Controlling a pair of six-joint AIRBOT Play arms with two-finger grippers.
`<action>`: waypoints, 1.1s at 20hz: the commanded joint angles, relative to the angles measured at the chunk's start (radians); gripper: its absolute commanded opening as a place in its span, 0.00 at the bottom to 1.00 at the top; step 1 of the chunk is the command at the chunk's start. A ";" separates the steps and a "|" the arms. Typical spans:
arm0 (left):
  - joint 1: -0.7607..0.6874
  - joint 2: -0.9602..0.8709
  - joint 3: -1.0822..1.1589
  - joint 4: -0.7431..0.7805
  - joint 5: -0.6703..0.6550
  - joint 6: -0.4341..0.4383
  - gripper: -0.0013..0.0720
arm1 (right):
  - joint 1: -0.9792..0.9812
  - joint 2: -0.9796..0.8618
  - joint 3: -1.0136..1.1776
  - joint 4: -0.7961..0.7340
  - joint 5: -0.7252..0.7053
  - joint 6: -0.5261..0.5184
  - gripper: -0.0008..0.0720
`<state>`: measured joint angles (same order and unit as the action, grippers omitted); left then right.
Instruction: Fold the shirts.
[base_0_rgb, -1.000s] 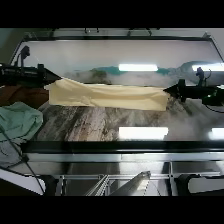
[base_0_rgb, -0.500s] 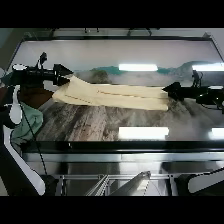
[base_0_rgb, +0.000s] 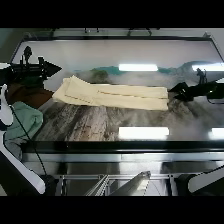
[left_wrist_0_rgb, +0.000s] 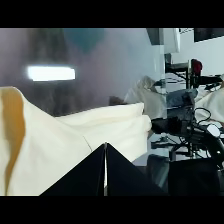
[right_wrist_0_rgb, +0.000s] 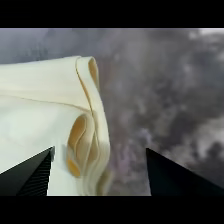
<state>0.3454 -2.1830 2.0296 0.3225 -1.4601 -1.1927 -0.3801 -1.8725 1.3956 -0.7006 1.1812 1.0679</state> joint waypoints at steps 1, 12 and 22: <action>0.005 0.015 0.001 -0.010 -0.032 -0.027 0.02 | 0.072 -0.077 0.008 0.086 0.043 0.036 0.90; -0.314 0.016 0.001 0.127 -0.096 -0.026 0.02 | 0.091 -0.032 0.143 0.189 0.270 0.006 0.04; -0.772 -0.077 0.001 0.598 0.389 -0.270 0.02 | 0.156 0.248 0.174 0.306 0.385 0.026 0.03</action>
<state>-0.3351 -2.2230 2.0296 0.8429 -1.2091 -1.3994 -0.2512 -1.6825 1.5654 -0.4297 1.5303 1.0798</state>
